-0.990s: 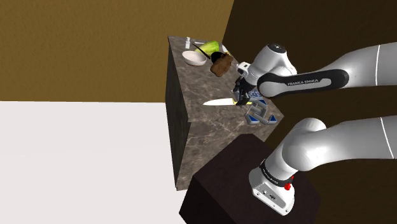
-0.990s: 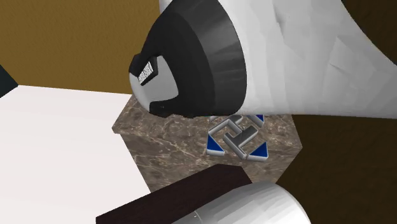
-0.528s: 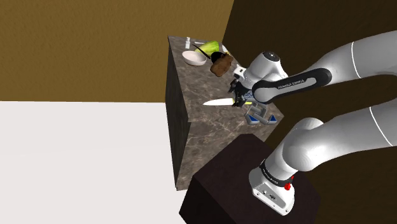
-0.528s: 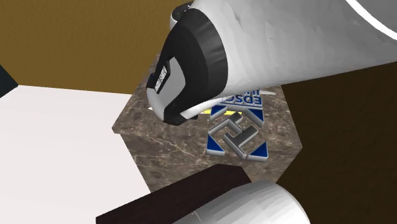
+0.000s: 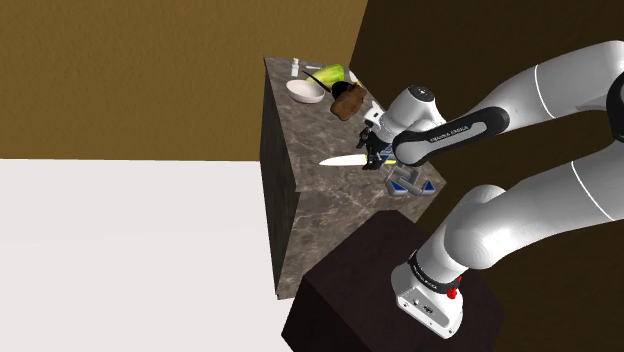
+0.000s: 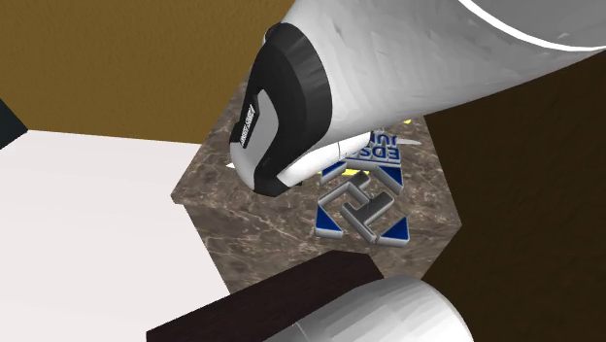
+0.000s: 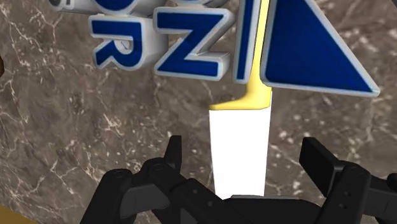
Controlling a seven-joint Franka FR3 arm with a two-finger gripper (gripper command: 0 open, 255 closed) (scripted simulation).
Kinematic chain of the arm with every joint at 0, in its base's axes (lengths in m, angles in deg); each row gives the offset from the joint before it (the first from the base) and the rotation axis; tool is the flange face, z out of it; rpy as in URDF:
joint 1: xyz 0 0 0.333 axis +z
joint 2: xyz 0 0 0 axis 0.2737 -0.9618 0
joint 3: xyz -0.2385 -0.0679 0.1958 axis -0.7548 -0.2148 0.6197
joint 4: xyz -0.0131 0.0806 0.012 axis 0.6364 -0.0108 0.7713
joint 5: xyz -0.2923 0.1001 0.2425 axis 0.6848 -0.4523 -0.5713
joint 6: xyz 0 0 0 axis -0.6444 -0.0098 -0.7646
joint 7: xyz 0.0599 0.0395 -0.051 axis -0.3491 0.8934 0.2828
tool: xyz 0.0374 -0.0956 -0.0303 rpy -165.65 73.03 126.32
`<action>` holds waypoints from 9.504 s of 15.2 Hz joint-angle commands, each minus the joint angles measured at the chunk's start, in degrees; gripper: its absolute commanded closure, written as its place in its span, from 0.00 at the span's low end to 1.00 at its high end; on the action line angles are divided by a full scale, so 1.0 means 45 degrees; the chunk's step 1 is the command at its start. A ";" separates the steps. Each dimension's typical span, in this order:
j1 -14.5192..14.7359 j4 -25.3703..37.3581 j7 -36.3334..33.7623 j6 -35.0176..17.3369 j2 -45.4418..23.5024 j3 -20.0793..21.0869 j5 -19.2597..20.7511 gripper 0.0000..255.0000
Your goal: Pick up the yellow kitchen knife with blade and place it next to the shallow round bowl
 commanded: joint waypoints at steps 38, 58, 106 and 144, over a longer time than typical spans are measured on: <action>0.0735 0.2220 0.1130 0.5885 0.3733 0.1053 -0.1794 1.00; 0.3937 0.2048 0.3616 0.1771 -0.1417 -0.1179 -0.3606 0.00; 0.3867 0.5231 0.4063 0.6889 0.0668 -0.0357 -0.4017 0.00; 0.3469 0.1604 0.3317 0.2322 -0.0374 -0.0139 -0.2034 1.00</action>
